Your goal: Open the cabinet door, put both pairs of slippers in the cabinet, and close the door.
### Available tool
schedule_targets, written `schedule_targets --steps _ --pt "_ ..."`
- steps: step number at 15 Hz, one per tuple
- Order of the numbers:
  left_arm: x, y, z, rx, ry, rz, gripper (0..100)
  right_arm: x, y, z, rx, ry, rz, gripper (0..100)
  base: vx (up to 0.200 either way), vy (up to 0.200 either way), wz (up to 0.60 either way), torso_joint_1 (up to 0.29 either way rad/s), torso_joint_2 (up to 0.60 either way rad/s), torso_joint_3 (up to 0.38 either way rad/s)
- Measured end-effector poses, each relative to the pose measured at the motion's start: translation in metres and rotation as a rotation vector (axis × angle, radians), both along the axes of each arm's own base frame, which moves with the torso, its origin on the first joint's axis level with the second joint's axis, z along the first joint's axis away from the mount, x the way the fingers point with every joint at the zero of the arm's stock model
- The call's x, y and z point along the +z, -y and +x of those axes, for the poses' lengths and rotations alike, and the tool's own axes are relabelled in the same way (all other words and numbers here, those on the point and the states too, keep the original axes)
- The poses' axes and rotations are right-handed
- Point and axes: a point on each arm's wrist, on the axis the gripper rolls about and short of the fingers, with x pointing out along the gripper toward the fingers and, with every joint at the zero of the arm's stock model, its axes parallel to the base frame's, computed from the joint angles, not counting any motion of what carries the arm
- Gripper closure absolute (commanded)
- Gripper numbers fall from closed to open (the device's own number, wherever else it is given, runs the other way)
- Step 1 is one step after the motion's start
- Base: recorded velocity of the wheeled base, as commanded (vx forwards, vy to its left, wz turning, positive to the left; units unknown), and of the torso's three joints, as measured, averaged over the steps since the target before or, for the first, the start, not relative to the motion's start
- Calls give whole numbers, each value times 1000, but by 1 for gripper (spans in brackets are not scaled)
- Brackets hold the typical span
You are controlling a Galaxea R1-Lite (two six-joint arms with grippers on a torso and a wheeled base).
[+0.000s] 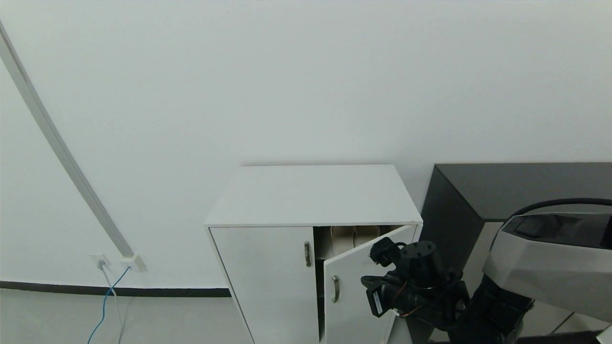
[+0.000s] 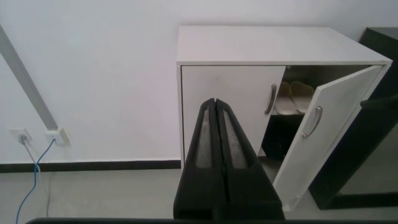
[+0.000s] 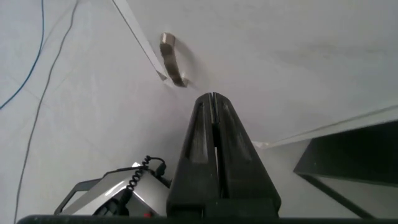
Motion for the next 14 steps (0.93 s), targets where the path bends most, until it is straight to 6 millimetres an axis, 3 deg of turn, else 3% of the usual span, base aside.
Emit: schedule_targets --steps 5,14 --pt "0 0 0 -2 0 0 100 -4 -13 24 -20 43 29 100 0 0 0 0 0 0" --pt "0 0 0 -3 0 0 100 -18 -15 63 -71 75 51 100 0 0 0 0 0 0"
